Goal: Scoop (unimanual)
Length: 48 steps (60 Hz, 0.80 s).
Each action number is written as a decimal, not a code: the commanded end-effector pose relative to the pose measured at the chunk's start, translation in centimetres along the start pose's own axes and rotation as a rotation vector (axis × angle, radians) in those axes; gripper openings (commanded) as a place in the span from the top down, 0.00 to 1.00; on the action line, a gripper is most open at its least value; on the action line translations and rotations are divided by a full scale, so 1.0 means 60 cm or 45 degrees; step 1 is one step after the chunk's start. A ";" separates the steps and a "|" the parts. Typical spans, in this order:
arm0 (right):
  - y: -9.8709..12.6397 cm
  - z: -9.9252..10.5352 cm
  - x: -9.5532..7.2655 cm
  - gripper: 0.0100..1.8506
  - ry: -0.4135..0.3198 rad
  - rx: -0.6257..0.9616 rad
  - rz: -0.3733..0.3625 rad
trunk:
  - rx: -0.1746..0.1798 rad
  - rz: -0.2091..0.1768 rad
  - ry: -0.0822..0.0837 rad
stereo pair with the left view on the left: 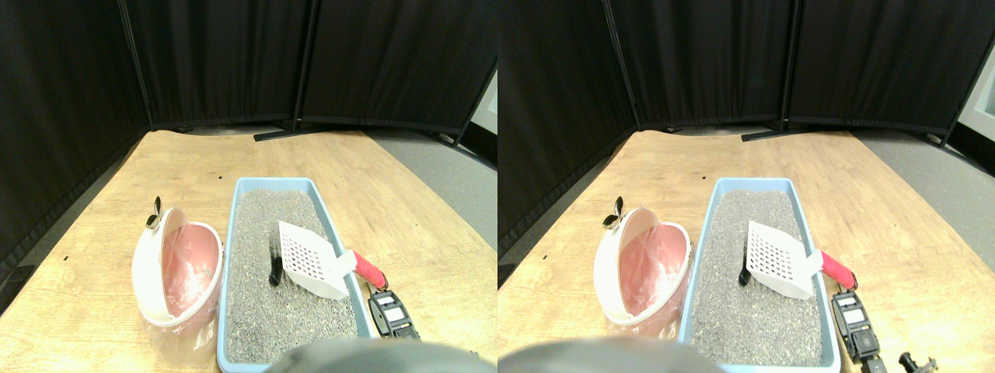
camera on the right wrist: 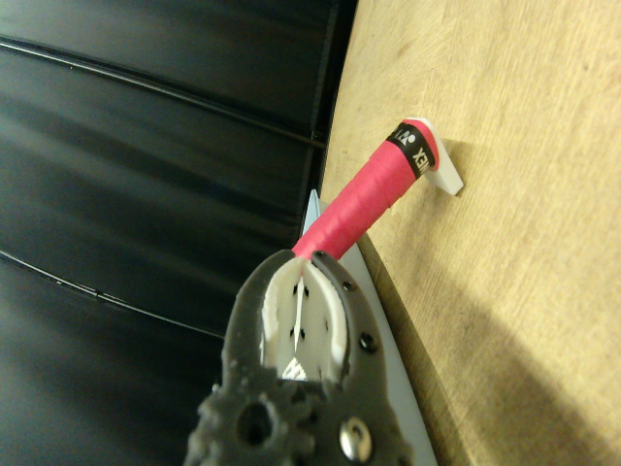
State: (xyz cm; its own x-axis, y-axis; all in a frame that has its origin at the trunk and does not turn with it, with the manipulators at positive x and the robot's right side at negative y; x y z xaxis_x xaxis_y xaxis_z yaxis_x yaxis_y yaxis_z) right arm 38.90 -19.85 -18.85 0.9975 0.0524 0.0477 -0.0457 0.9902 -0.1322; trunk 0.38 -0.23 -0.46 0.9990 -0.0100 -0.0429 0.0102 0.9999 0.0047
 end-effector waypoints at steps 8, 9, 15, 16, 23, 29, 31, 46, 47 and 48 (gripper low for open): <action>0.000 0.012 -0.002 0.77 -0.049 -0.011 -0.009 | -0.006 -0.001 -0.006; 0.000 0.012 -0.002 0.77 -0.049 -0.011 -0.009 | -0.007 -0.002 -0.009; -0.002 0.013 -0.001 0.77 -0.049 -0.025 -0.012 | -0.009 -0.006 -0.009; -0.003 0.014 -0.001 0.77 -0.048 -0.024 -0.014 | -0.009 -0.006 -0.009; -0.007 0.017 -0.001 0.78 -0.067 -0.017 -0.011 | -0.006 -0.008 -0.005; -0.012 0.019 0.000 0.78 -0.088 -0.001 0.004 | -0.006 -0.019 -0.003; -0.016 0.019 0.001 0.76 -0.104 0.047 0.005 | -0.005 -0.024 -0.004; -0.035 0.011 0.016 0.52 -0.166 0.207 0.020 | -0.001 -0.029 0.003; -0.035 0.011 0.016 0.52 -0.166 0.207 0.020 | -0.003 -0.029 0.005; -0.037 0.010 0.018 0.50 -0.168 0.219 0.022 | -0.003 -0.029 0.005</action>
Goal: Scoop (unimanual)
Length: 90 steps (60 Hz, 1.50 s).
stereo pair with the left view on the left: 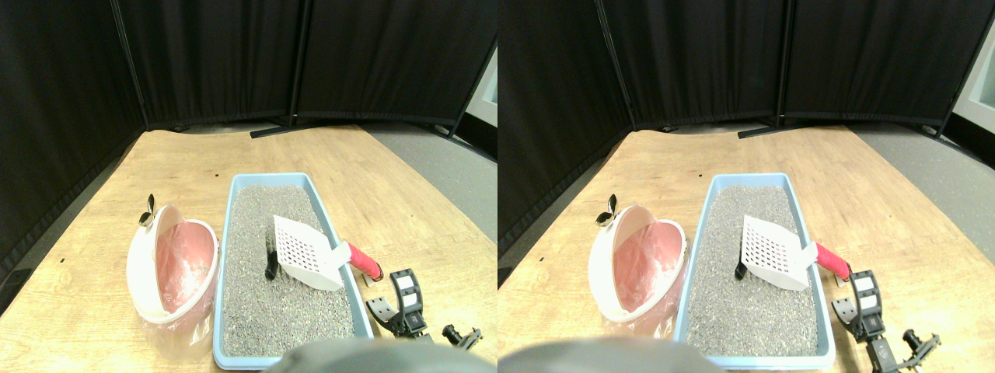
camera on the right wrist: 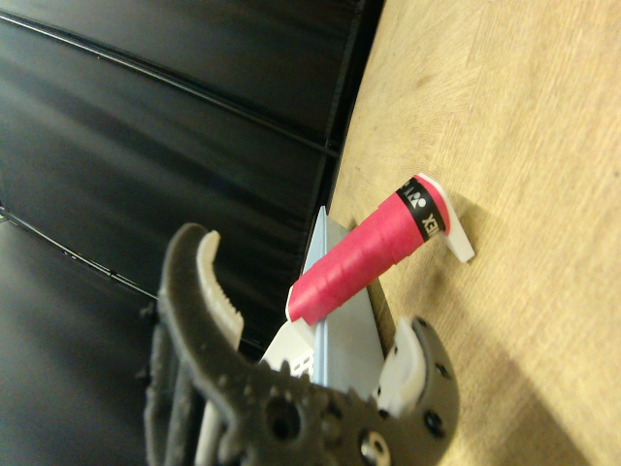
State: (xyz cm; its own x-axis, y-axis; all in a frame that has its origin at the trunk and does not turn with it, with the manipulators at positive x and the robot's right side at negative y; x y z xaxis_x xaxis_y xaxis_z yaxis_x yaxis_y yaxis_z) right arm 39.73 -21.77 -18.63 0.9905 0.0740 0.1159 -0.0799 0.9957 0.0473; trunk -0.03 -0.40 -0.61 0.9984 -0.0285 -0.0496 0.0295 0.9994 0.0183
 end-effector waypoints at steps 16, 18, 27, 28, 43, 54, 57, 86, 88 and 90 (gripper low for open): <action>-0.007 0.009 0.025 0.45 -0.085 0.059 -0.007 | -0.034 0.010 0.000; -0.006 0.009 0.027 0.45 -0.076 0.048 -0.012 | -0.039 0.013 0.002; 0.000 0.008 0.036 0.46 -0.075 0.060 -0.010 | -0.055 0.032 0.000; 0.000 0.008 0.037 0.45 -0.077 0.064 -0.008 | -0.055 0.032 0.000; 0.005 0.009 0.065 0.43 -0.061 0.097 -0.002 | -0.073 0.041 0.009; 0.008 0.003 0.072 0.42 -0.036 0.135 -0.023 | -0.077 0.041 0.012; 0.006 -0.001 0.074 0.42 -0.037 0.137 -0.031 | -0.077 0.041 0.012; 0.005 -0.021 0.092 0.42 0.017 0.203 -0.114 | -0.080 0.039 0.024; 0.005 -0.021 0.094 0.43 0.024 0.201 -0.123 | -0.080 0.039 0.024; 0.004 -0.021 0.095 0.43 0.027 0.197 -0.129 | -0.080 0.039 0.024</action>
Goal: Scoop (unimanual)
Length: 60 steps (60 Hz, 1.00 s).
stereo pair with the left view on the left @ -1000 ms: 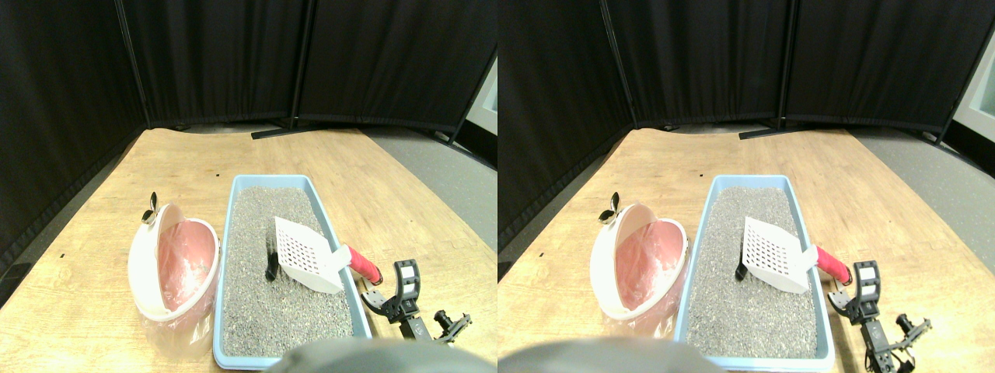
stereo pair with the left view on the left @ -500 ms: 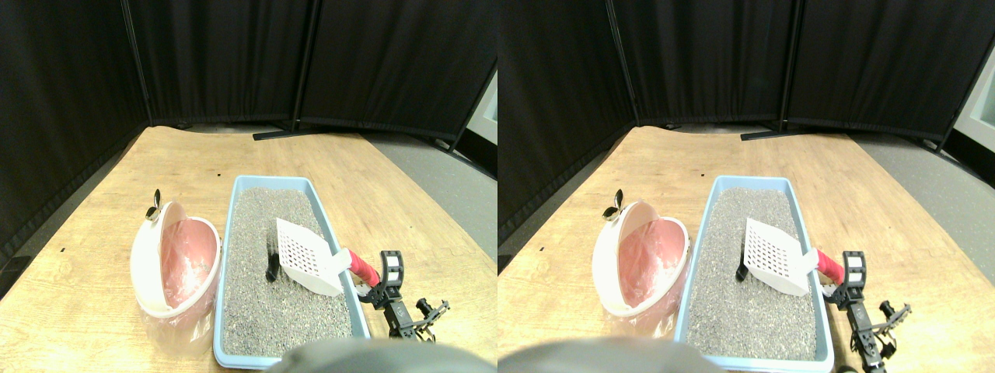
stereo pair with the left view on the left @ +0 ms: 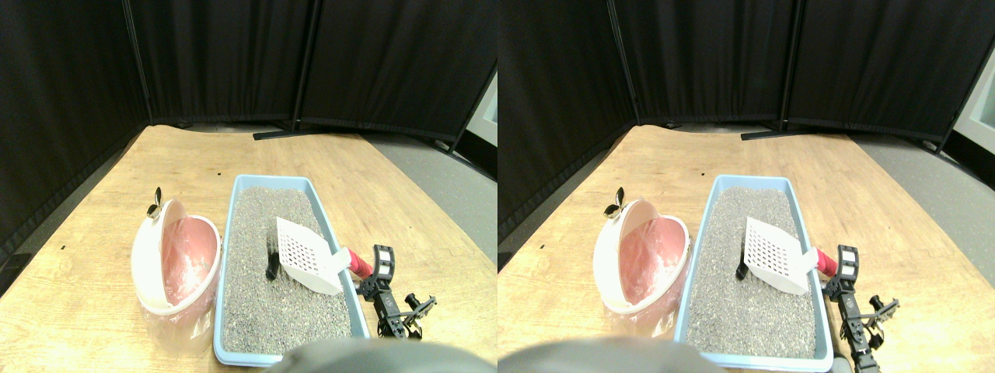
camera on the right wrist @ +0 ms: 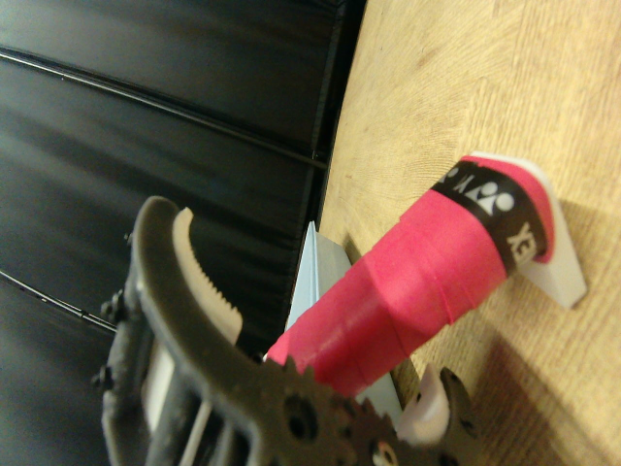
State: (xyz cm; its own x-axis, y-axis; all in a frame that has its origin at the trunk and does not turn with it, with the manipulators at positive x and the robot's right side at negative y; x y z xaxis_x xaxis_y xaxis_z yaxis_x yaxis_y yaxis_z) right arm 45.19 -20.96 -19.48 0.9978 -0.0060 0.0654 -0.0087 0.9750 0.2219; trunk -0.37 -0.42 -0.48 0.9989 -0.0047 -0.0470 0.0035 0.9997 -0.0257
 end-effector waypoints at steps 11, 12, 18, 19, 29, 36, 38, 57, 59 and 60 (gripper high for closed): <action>-0.006 0.002 0.015 0.44 -0.027 -0.005 -0.038 | -0.023 -0.002 0.029; -0.007 0.002 0.016 0.44 -0.026 -0.006 -0.040 | -0.026 -0.001 0.027; -0.010 0.002 0.020 0.44 -0.011 -0.006 -0.045 | -0.030 0.001 0.026; -0.011 0.002 0.022 0.45 -0.011 -0.006 -0.046 | -0.032 0.002 0.028; -0.016 -0.003 0.033 0.45 0.002 0.012 -0.054 | -0.040 0.011 0.031; -0.017 -0.007 0.038 0.45 0.016 0.013 -0.072 | -0.046 0.018 0.035; -0.017 -0.009 0.041 0.45 0.029 0.010 -0.083 | -0.047 0.020 0.037; -0.016 -0.019 0.054 0.46 0.057 0.030 -0.094 | -0.051 0.027 0.039; -0.016 -0.020 0.056 0.47 0.058 0.026 -0.094 | -0.051 0.026 0.040; -0.016 -0.020 0.056 0.47 0.058 0.025 -0.094 | -0.051 0.026 0.040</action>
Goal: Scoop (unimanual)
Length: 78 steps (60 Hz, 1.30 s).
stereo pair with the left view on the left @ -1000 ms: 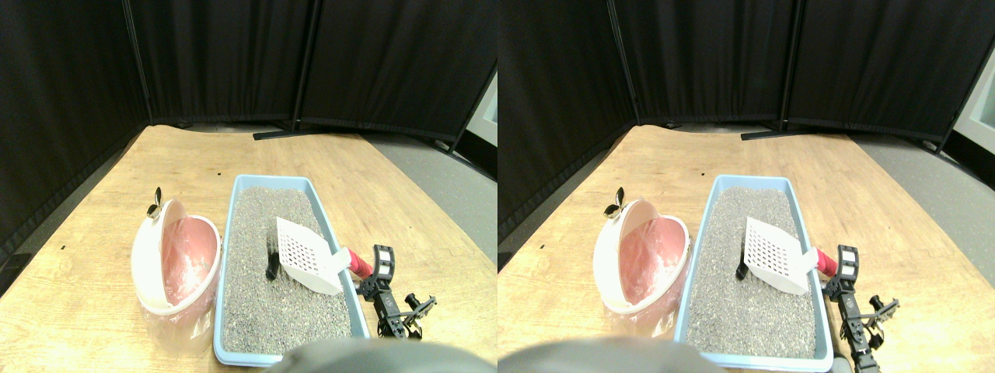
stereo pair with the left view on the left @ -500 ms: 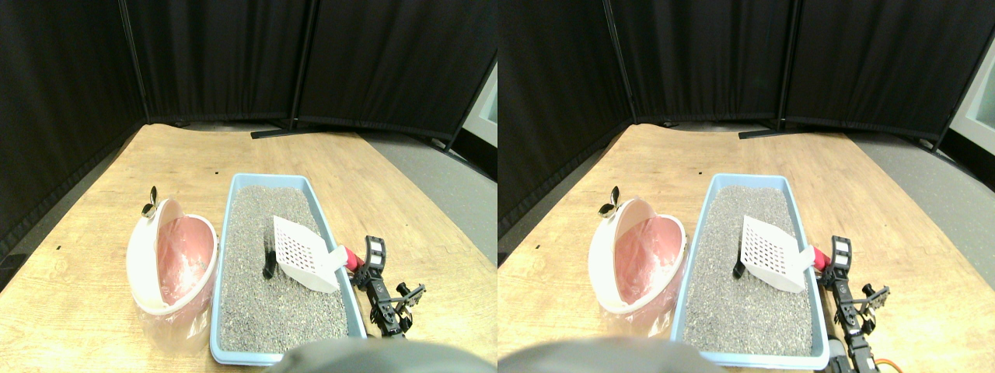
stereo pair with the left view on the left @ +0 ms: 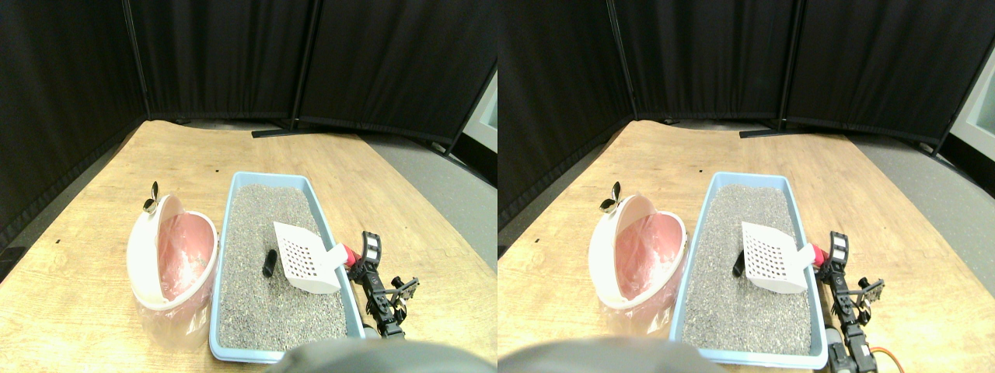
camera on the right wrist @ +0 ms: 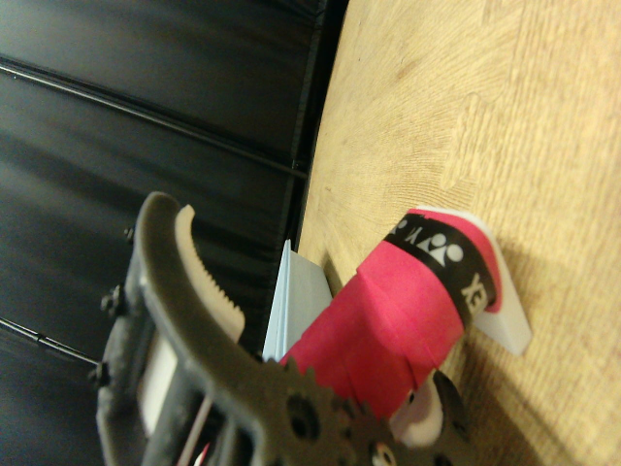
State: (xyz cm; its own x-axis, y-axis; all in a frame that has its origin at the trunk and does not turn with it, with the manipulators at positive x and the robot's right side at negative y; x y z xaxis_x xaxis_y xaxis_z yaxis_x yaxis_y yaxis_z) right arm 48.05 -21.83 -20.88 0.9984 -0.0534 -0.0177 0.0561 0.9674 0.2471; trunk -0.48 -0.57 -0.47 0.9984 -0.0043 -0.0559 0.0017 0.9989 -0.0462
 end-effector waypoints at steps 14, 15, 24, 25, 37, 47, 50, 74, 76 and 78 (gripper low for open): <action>0.000 0.003 0.018 0.97 -0.057 -0.077 0.066 | -0.031 0.026 0.031; 0.000 0.003 0.018 0.97 -0.057 -0.077 0.066 | -0.031 0.025 0.033; -0.001 0.005 0.019 0.97 -0.077 -0.074 0.038 | -0.034 0.024 0.027; -0.001 0.005 0.019 0.97 -0.079 -0.074 0.039 | -0.035 0.025 0.028; -0.006 0.015 0.017 0.97 -0.124 -0.128 0.087 | -0.042 0.025 0.023; 0.002 0.051 0.003 0.97 -0.166 -0.241 0.223 | -0.053 0.036 0.020; 0.005 0.062 0.000 0.97 -0.178 -0.266 0.240 | -0.053 0.036 0.020; 0.025 0.164 0.000 0.97 -0.255 -0.490 0.379 | -0.092 0.059 0.021; 0.026 0.170 0.002 0.97 -0.254 -0.509 0.380 | -0.100 0.066 0.023; 0.027 0.174 0.003 0.97 -0.253 -0.520 0.376 | -0.103 0.069 0.024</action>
State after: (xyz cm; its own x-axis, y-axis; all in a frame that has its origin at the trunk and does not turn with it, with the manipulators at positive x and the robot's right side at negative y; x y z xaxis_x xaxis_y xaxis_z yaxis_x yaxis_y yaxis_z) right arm 48.36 -22.99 -11.73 0.9688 0.2178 0.1184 -0.1933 0.9626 -0.1898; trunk -0.29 -0.33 -0.32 0.9978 0.0296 -0.0588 -0.0355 0.9942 -0.1014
